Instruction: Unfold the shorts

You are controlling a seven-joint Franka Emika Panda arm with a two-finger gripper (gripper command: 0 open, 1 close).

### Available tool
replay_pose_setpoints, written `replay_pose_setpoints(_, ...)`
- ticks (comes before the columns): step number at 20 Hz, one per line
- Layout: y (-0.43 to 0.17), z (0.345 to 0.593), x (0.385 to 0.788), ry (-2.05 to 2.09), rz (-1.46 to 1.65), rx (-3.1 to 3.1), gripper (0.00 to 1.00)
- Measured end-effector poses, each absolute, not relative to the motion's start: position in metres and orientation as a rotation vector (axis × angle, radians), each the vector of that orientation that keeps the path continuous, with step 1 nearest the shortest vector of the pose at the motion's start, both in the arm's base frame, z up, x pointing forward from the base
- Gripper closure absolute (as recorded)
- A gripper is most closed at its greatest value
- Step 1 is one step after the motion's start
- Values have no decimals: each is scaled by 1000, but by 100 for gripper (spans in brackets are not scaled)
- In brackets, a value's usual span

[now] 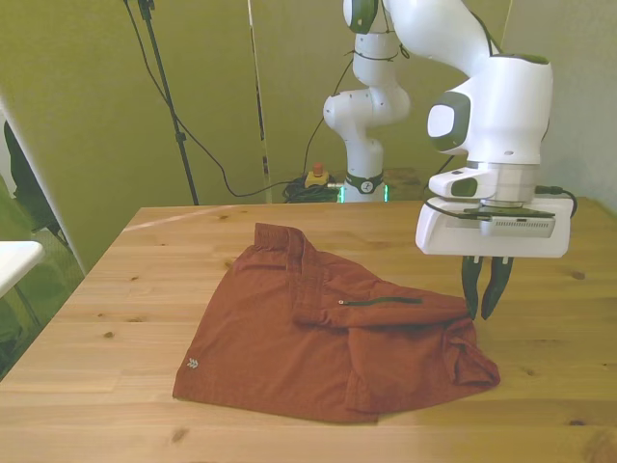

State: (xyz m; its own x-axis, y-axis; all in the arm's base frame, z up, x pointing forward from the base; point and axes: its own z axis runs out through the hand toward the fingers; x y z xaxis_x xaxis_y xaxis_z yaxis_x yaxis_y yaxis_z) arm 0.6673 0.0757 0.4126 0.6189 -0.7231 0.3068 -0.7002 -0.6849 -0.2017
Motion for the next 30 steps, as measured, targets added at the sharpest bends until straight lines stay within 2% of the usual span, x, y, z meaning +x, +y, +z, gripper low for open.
replay_pose_setpoints(5,56,438,666,1248,-530,-2785,0)
replay_pose_setpoints(9,9,476,648,1232,-490,-2816,0)
replay_pose_setpoints(12,-33,491,628,1176,-446,-2880,0)
replay_pose_setpoints(20,-143,471,602,821,-396,-3009,0)
replay_pose_setpoints(30,-231,421,603,569,-235,-2914,0)
